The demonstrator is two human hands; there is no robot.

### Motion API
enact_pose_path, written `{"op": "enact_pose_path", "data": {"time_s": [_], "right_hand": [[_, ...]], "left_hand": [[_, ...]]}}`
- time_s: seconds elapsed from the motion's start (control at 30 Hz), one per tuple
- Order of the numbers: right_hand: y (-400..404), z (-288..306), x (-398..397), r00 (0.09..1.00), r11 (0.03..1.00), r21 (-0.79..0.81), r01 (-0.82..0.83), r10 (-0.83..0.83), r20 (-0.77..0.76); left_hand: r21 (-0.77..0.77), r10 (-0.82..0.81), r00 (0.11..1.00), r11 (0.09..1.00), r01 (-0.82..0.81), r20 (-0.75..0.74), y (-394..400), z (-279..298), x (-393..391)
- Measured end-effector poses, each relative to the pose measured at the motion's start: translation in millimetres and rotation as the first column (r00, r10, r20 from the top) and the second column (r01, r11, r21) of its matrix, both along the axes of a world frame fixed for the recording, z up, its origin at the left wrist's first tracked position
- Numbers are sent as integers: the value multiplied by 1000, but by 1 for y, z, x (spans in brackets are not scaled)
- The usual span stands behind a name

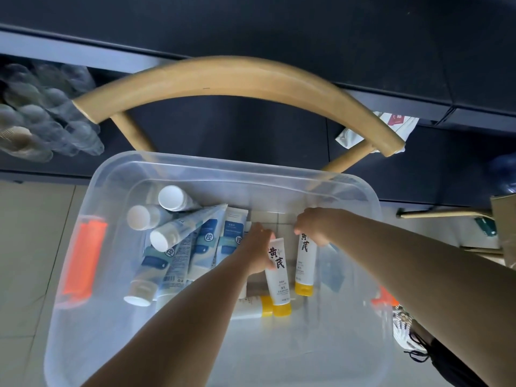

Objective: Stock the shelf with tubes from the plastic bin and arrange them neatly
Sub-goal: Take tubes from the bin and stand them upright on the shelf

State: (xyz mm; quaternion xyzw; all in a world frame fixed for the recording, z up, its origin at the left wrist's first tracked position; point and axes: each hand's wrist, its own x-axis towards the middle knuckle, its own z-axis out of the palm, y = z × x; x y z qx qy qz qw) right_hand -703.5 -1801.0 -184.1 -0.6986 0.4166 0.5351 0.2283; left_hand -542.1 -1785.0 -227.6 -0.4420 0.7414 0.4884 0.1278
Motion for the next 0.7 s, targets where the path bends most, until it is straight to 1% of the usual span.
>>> {"op": "enact_pose_path", "data": {"time_s": [0.1,0.13,0.17,0.23,0.33,0.43,0.53,0.63,0.7], "right_hand": [[5,-5,5,996,1000,11,20,-19,-85],[6,-8,5,996,999,9,32,-31,-88],[7,-5,7,995,1000,21,10,-7,-99],[9,-5,9,996,1000,20,-23,25,-86],[12,-4,5,997,997,24,-68,69,-44],[17,1,2,1000,998,63,-14,14,-13],[18,8,4,999,992,121,37,-38,5],[22,12,5,1000,993,118,22,-24,16],[26,12,3,1000,994,106,6,-8,15]], "left_hand": [[94,38,998,995,-34,-45,-1,3,6],[122,56,997,991,-49,-56,-1,5,7],[141,79,995,988,-69,-64,-2,6,9],[159,120,990,981,-106,-78,-3,10,12],[173,129,986,979,-109,-105,-5,13,17],[170,150,980,977,-127,-130,-6,15,27],[180,224,962,964,-195,-157,-11,21,39],[170,247,955,961,-219,-165,-18,24,52],[193,282,947,949,-251,-155,-20,25,59]]}}
